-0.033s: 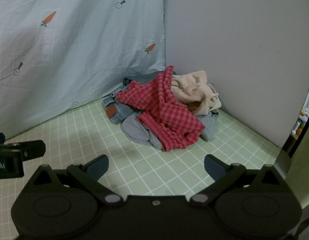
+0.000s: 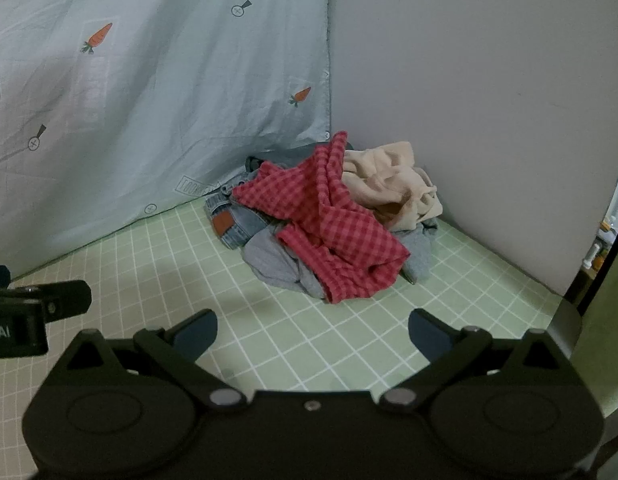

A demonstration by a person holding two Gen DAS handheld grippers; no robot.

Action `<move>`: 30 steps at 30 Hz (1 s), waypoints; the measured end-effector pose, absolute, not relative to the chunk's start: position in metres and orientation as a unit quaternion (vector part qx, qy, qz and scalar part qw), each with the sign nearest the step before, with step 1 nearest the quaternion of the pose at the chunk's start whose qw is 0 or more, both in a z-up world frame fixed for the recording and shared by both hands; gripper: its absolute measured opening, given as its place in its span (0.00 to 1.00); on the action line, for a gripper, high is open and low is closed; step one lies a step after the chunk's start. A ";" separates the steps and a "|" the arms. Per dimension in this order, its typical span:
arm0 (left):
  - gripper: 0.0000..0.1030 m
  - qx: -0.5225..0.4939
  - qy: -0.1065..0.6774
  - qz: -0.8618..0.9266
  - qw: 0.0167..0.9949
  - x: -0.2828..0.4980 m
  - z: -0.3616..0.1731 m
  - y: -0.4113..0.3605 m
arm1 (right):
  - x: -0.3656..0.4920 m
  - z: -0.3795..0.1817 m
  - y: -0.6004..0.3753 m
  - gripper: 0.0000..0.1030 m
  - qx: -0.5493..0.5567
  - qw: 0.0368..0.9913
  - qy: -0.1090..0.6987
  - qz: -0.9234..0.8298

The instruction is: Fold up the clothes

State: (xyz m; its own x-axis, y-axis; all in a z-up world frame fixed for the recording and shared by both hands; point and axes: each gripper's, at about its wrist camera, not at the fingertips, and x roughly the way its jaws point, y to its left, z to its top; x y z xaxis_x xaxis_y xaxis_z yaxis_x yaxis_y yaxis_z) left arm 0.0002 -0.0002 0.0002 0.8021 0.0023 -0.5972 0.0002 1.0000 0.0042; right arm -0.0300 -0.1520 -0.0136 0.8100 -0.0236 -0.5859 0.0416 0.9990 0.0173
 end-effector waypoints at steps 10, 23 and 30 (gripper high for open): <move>1.00 0.001 0.314 0.002 0.949 0.000 0.000 -0.003 | -0.031 -0.013 -0.150 1.00 0.014 0.951 0.307 -0.019; 1.00 0.002 0.318 0.001 0.948 0.001 0.000 -0.001 | -0.030 -0.013 -0.150 1.00 0.013 0.951 0.309 -0.020; 1.00 0.001 0.321 0.000 0.947 0.001 -0.001 0.001 | -0.029 -0.014 -0.151 1.00 0.012 0.951 0.309 -0.019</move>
State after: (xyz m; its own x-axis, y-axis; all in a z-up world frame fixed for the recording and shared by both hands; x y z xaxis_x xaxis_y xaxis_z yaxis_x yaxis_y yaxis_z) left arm 0.0011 0.0011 -0.0010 0.7937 0.0001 -0.6083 0.0010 1.0000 0.0014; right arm -0.0294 -0.1514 -0.0141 0.8082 -0.0280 -0.5882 0.0433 0.9990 0.0118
